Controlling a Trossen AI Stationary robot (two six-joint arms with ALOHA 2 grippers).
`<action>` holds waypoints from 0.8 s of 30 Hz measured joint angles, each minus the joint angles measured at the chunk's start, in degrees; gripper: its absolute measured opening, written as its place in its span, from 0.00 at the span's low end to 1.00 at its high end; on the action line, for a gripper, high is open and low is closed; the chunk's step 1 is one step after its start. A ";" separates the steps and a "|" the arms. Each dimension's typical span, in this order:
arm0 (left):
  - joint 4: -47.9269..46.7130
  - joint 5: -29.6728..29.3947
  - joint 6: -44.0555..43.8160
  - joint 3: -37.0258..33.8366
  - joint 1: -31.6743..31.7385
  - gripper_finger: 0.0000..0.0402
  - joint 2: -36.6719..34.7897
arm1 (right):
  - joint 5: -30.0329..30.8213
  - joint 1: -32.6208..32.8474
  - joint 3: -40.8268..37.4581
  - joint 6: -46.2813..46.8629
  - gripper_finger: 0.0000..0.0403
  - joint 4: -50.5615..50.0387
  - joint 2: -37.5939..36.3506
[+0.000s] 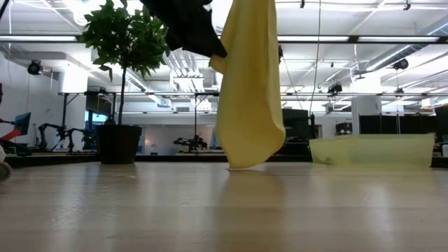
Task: Fold microfiber towels
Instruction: Fold the yellow microfiber towel
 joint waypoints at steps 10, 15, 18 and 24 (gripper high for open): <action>-8.29 -1.22 3.64 0.86 0.77 0.00 -1.62 | -1.17 0.00 -0.02 -1.32 0.02 -0.30 0.00; -14.20 -1.49 5.78 1.04 0.63 0.00 -6.57 | -1.53 0.02 -0.07 -1.55 0.02 -4.18 0.00; -16.64 -1.44 6.77 1.03 0.04 0.00 -10.57 | -1.77 0.20 -0.09 -1.55 0.02 -5.99 0.00; -20.29 -0.22 8.06 1.01 -2.18 0.00 -19.51 | -5.64 2.07 -1.31 -1.55 0.02 -6.28 0.00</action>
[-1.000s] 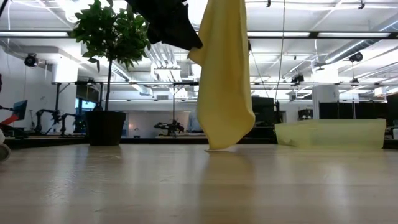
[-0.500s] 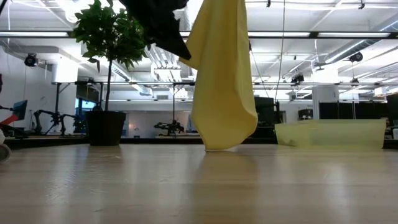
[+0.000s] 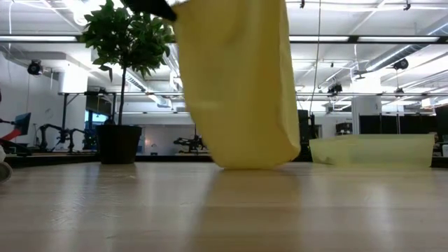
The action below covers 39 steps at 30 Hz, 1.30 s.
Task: Fold microfiber towels
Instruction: Fold the yellow microfiber towel
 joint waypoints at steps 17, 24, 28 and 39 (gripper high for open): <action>-8.06 11.79 -8.78 0.50 -13.17 0.00 -9.70 | 0.06 11.03 -4.39 11.78 0.02 -1.92 0.02; -7.77 19.36 -21.14 0.48 -20.10 0.00 -8.12 | 0.06 18.53 -5.64 21.28 0.02 -1.80 0.02; -3.81 28.59 -31.20 0.39 -22.50 0.00 -7.48 | -4.15 22.06 -5.66 30.36 0.02 -0.25 0.02; 7.33 32.55 -34.47 -0.14 -25.95 0.00 -6.60 | -11.11 24.61 -5.81 38.83 0.02 5.06 0.44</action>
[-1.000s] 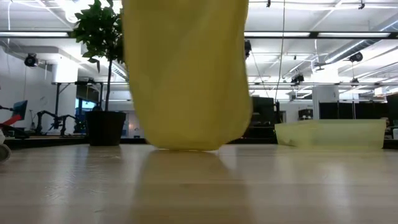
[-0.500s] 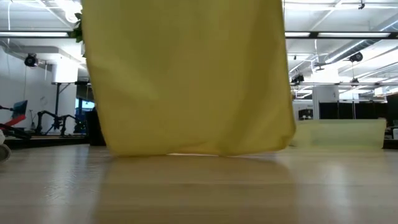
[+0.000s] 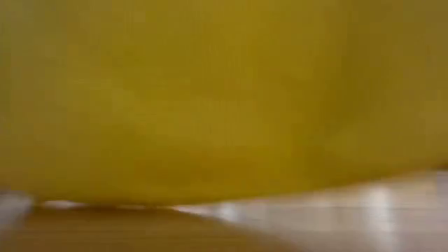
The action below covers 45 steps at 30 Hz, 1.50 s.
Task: Fold microfiber towels
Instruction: Fold the yellow microfiber towel
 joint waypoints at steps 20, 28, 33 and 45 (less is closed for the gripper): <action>-15.83 -35.89 11.44 -5.70 4.36 0.00 12.06 | 8.35 -11.73 -24.31 -14.67 0.02 -6.40 -0.44; -7.19 -39.26 16.13 -13.02 8.63 0.00 17.78 | 10.35 -16.75 -33.66 -17.66 0.02 2.88 -0.46; 5.82 -34.51 18.91 -19.25 13.96 0.00 20.08 | 15.08 -19.21 -37.86 -18.48 0.02 4.61 -0.50; 9.72 -34.01 22.72 -22.70 27.61 0.00 22.77 | 17.23 -27.62 -44.73 -27.97 0.02 12.44 -0.52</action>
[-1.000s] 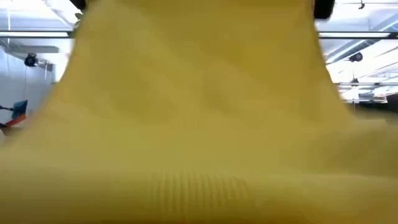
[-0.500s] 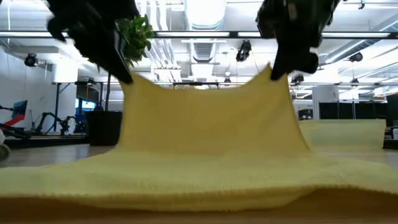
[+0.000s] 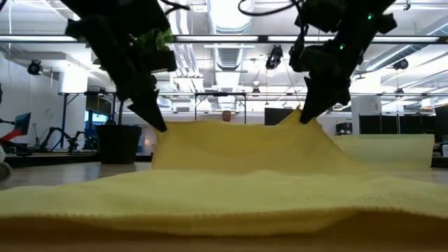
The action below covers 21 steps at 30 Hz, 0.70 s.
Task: Fold microfiber towels
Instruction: Fold the yellow microfiber towel
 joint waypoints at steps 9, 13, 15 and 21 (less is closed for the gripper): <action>5.86 0.86 4.68 -0.07 7.02 0.00 5.00 | -0.01 -9.34 -3.29 -7.00 0.02 5.87 0.00; 7.50 0.72 5.67 -0.07 9.65 0.00 6.94 | -0.08 -13.43 -3.60 -7.37 0.02 6.15 0.00; 7.47 0.27 5.70 -0.04 10.75 0.00 7.48 | -1.12 -14.95 -3.62 -7.79 0.02 6.66 0.01; 7.80 -2.66 5.82 -0.04 13.66 0.00 7.32 | -4.57 -16.61 -3.62 -10.01 0.02 9.34 0.00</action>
